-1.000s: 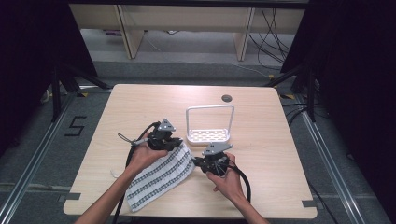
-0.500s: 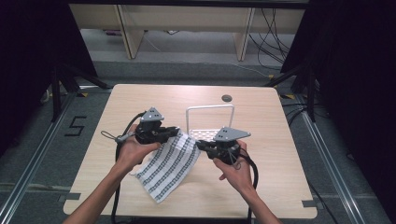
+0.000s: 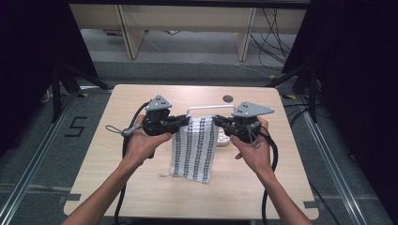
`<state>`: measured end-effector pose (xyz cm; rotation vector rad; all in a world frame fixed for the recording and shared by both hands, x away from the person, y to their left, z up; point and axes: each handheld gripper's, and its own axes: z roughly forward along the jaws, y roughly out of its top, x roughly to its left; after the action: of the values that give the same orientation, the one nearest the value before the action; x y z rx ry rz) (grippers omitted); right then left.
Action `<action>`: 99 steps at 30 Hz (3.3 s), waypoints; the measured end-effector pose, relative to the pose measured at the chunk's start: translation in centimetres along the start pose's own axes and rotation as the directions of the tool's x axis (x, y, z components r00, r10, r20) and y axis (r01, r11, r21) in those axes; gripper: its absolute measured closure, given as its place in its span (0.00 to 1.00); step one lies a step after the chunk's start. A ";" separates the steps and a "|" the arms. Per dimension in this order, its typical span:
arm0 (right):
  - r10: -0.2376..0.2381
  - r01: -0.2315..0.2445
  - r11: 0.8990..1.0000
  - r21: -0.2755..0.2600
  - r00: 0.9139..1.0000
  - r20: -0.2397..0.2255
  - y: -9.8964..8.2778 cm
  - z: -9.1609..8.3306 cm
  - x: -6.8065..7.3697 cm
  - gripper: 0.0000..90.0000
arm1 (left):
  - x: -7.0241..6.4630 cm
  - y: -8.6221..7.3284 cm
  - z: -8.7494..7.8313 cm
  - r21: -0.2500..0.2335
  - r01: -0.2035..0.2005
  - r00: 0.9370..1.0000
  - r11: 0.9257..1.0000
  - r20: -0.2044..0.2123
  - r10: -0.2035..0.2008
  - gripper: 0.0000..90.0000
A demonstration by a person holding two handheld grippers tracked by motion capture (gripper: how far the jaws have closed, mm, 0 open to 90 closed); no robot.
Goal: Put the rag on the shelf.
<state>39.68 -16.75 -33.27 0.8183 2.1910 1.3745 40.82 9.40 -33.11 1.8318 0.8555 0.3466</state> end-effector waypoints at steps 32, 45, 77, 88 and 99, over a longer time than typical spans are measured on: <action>0.010 -0.002 0.998 -0.058 0.992 0.129 7.6 -1.9 -5.6 0.97 | 0.4 8.5 2.6 -0.118 0.050 0.997 0.992 -0.048 -0.056 0.93; 0.040 -0.033 0.998 -0.048 0.986 0.160 8.6 -0.4 -7.2 0.96 | 2.2 10.0 5.0 -0.117 0.082 0.993 0.990 -0.080 -0.091 0.93; 0.170 -0.188 0.980 0.061 0.959 0.225 7.3 6.0 -12.1 0.95 | 7.0 9.4 11.0 -0.070 0.182 0.975 0.981 -0.118 -0.190 0.89; 0.203 -0.228 0.970 0.085 0.951 0.234 5.8 7.3 -12.9 0.94 | 8.0 8.9 12.2 -0.031 0.194 0.973 0.981 -0.123 -0.196 0.86; 0.199 -0.244 0.958 0.148 0.942 0.269 5.1 8.6 -13.2 0.82 | 8.6 8.1 12.9 0.074 0.191 0.969 0.979 -0.175 -0.176 0.64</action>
<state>56.08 -18.36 -31.66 1.2684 2.0913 1.1075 57.70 4.73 -32.54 1.8075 1.1659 0.3524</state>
